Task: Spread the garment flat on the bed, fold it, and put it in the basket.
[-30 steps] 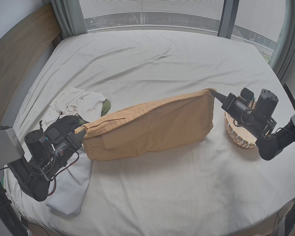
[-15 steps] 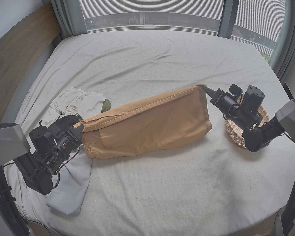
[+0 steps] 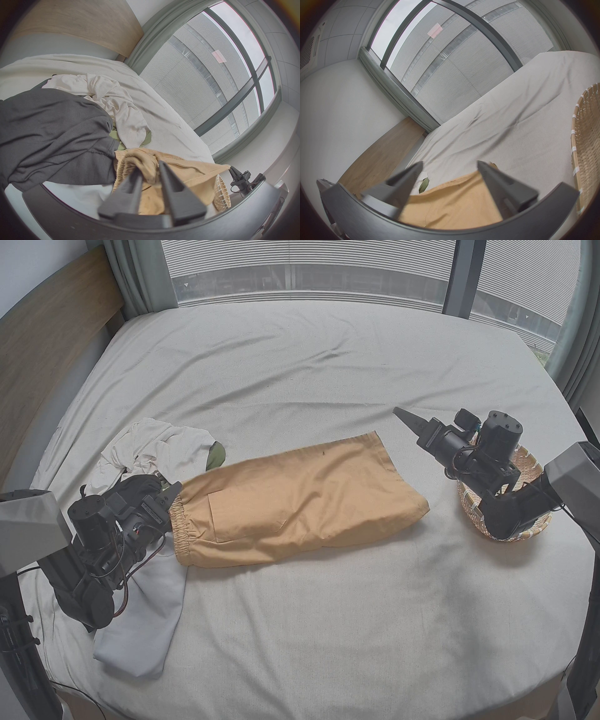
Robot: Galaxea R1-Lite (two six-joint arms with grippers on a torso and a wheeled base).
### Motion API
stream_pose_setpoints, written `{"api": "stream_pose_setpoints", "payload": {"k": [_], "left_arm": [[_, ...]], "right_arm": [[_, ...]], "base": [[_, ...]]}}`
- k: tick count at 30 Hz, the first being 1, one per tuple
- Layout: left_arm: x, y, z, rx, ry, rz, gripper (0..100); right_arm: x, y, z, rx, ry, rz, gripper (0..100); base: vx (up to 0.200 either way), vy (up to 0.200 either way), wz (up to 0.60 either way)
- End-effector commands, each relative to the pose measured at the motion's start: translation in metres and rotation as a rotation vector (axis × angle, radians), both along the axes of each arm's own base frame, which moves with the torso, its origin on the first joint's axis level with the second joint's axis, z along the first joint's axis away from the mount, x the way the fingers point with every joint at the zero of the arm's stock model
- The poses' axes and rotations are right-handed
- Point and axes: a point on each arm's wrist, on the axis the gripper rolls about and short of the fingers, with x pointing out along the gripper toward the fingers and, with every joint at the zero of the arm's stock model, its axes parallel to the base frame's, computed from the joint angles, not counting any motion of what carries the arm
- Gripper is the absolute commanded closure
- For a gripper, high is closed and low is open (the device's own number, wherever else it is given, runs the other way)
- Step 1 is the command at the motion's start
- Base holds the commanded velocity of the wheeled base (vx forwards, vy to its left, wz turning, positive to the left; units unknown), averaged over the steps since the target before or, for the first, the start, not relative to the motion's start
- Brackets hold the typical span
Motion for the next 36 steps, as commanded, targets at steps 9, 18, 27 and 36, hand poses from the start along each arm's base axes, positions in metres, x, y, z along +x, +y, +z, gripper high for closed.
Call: {"api": "stream_pose_setpoints", "payload": {"k": [9,18,27,36], "left_arm": [[-0.035,-0.016,0.02,-0.009,-0.011,-0.081,0],[-0.07,-0.055,0.025,0.006,0.005,-0.29,0],[-0.074,-0.062,0.015,0.058,0.031,-0.317,0],[-0.074,-0.064,0.009,0.068,0.054,-0.322,0]], "right_arm": [[-0.062,-0.016,-0.035,-0.047,0.232,-0.072,0],[-0.088,-0.029,-0.077,-0.095,0.413,-0.148,0],[-0.078,-0.018,-0.108,-0.11,0.486,-0.125,0],[-0.052,0.003,-0.121,-0.075,0.479,-0.101,0]], "base": [[0.0,0.0,0.0],[0.0,0.0,0.0],[0.0,0.0,0.0],[0.0,0.0,0.0]]}}
